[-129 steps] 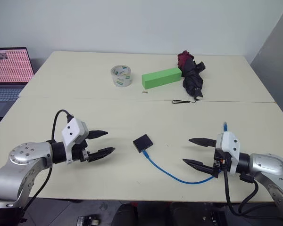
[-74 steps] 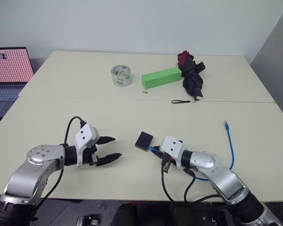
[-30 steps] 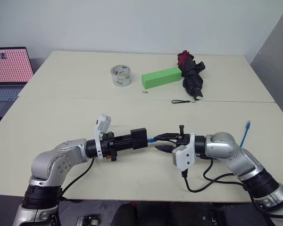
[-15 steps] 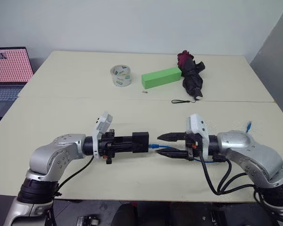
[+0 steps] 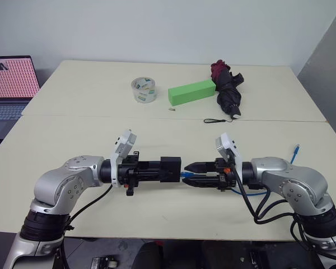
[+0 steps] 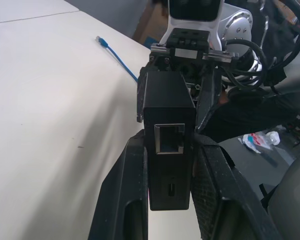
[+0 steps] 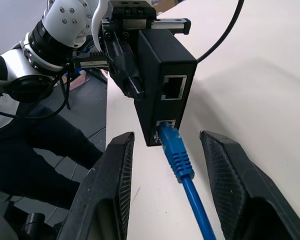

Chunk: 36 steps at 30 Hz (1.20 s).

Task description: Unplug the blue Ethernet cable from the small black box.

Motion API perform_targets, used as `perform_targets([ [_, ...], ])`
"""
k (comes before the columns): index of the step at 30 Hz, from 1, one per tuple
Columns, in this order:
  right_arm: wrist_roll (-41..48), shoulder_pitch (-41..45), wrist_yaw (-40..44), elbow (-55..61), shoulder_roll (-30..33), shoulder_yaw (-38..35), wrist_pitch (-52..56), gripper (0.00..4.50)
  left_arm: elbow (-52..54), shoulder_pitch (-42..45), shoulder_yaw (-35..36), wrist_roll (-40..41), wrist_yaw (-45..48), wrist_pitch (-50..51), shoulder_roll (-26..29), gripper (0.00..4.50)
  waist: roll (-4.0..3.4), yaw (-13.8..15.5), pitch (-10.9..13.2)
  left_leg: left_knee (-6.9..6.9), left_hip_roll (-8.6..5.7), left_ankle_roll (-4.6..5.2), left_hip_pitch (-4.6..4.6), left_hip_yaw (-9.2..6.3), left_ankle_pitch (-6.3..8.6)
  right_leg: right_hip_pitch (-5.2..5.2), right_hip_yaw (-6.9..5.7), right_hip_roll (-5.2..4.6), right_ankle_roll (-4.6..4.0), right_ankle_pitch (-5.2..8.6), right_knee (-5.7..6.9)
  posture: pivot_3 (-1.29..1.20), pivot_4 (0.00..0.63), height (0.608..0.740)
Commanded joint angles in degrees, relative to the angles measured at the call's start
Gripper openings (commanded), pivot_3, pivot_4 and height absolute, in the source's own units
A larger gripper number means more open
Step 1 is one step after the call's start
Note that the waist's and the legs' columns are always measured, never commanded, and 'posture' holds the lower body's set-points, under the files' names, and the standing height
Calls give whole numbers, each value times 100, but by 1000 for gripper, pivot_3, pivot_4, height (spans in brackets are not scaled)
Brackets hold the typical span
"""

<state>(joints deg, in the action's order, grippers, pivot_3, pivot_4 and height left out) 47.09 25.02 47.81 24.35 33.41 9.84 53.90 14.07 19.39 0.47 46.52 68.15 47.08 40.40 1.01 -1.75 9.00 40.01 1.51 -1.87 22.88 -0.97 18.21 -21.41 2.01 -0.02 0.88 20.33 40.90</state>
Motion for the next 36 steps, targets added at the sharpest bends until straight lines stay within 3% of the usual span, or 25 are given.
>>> perform_targets([
  [1,153,142,161,65,-14,-75,53,2198,226,105,86,117,11,-14,46,780,0,0,0,0,0,0,0,0,0,0,0,0,0,0,0,0,150,740],
  [8,80,167,233,57,23,-15,57,2198,242,124,92,142,-24,-8,32,780,0,-1,0,0,0,-1,0,0,0,0,0,0,0,0,0,0,150,740],
  [9,75,168,236,56,19,-9,55,1832,250,126,89,150,-30,-3,27,780,0,-1,0,0,0,0,1,0,0,0,0,0,0,0,-1,0,150,740],
  [18,67,232,282,16,-9,5,104,77,335,79,16,124,32,-20,71,780,0,-1,0,-1,0,0,1,0,0,0,0,0,0,0,-2,0,150,740],
  [28,6,312,468,-17,43,66,183,55,401,-24,-218,-159,223,-200,220,780,0,-1,0,-1,0,0,1,0,0,0,0,0,0,0,-3,0,150,740],
  [36,-492,81,740,-136,635,37,-166,52,89,-211,-135,-591,263,-616,511,780,0,3,1,-1,0,15,1,0,8,0,0,0,0,0,-4,0,150,740],
])
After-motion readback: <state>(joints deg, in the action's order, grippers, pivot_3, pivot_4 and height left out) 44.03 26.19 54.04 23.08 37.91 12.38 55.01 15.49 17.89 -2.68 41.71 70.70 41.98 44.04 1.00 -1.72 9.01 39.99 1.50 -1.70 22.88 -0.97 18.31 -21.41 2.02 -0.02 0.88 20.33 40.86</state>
